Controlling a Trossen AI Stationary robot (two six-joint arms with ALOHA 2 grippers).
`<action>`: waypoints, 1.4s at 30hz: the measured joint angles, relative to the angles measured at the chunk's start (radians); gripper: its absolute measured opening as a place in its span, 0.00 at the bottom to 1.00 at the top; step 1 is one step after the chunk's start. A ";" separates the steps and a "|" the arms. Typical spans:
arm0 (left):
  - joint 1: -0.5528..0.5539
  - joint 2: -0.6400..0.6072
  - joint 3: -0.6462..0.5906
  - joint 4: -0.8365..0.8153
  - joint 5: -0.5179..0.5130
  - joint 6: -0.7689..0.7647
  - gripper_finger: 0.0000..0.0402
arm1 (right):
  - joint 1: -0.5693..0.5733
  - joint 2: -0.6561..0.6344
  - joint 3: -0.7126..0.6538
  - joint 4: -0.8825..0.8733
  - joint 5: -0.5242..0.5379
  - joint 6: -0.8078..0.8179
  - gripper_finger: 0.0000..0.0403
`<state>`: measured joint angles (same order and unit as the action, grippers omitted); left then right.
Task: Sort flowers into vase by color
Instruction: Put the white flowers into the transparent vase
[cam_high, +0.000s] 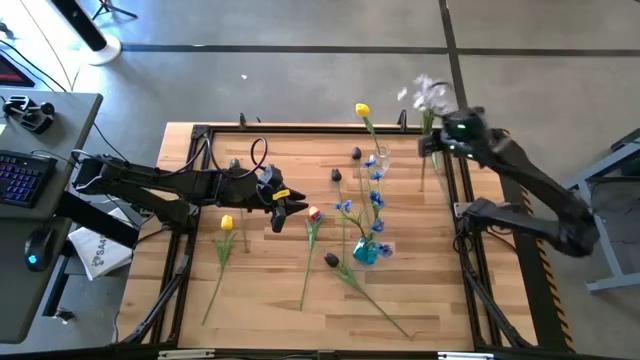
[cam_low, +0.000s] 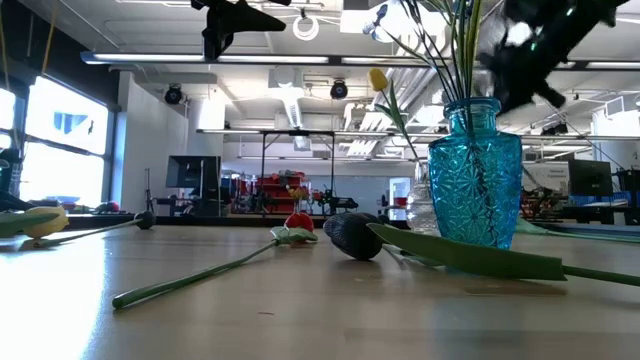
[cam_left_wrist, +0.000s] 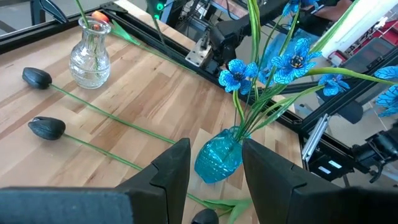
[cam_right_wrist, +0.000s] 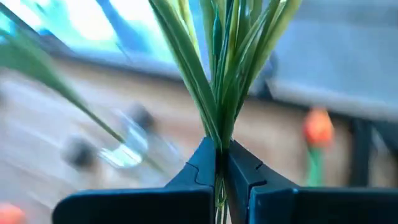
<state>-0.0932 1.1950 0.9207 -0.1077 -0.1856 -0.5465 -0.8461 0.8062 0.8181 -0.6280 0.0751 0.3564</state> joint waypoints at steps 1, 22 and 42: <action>0.000 0.000 0.000 0.000 0.000 0.000 0.33 | 0.010 -0.040 0.000 0.061 -0.009 -0.010 0.00; 0.001 0.000 0.000 0.000 0.000 0.000 0.33 | 0.181 0.101 0.003 0.678 -0.062 -0.331 0.00; 0.001 0.000 0.000 0.000 0.000 0.000 0.33 | 0.180 0.222 0.002 0.594 -0.076 -0.364 0.14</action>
<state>-0.0921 1.1950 0.9207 -0.1078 -0.1860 -0.5465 -0.6659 1.0279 0.8204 -0.0345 -0.0014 -0.0078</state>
